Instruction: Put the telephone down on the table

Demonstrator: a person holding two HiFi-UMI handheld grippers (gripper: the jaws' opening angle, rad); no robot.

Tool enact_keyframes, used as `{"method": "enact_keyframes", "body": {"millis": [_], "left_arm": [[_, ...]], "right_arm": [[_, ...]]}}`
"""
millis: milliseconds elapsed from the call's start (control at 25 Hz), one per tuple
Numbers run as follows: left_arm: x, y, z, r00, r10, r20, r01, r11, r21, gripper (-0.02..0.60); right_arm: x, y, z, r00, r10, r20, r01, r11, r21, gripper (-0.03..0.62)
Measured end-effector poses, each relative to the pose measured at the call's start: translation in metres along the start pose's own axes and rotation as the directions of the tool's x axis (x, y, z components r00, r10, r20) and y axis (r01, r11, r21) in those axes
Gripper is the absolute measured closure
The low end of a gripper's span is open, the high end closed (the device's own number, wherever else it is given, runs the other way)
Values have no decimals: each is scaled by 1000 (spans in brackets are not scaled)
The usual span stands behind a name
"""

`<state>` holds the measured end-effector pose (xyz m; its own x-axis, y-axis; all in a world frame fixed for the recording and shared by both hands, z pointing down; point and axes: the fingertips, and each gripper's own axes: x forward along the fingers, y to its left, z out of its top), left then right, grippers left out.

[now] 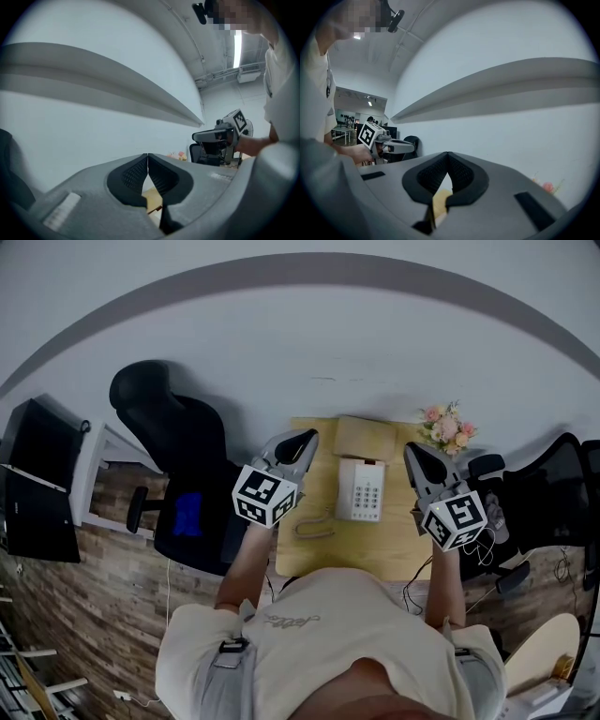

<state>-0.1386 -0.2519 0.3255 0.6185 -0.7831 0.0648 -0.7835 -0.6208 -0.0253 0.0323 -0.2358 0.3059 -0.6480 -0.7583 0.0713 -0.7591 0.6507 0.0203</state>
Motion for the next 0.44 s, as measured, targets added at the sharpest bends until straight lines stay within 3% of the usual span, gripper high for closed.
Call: {"method": "enact_keyframes", "body": {"millis": [440], "left_arm": [[9,5,-24,1000,-5,-23,5,1000,-28,565]], "right_arm": [[2,-11,-31,998,-17,-63,19,1000,24,592]]}}
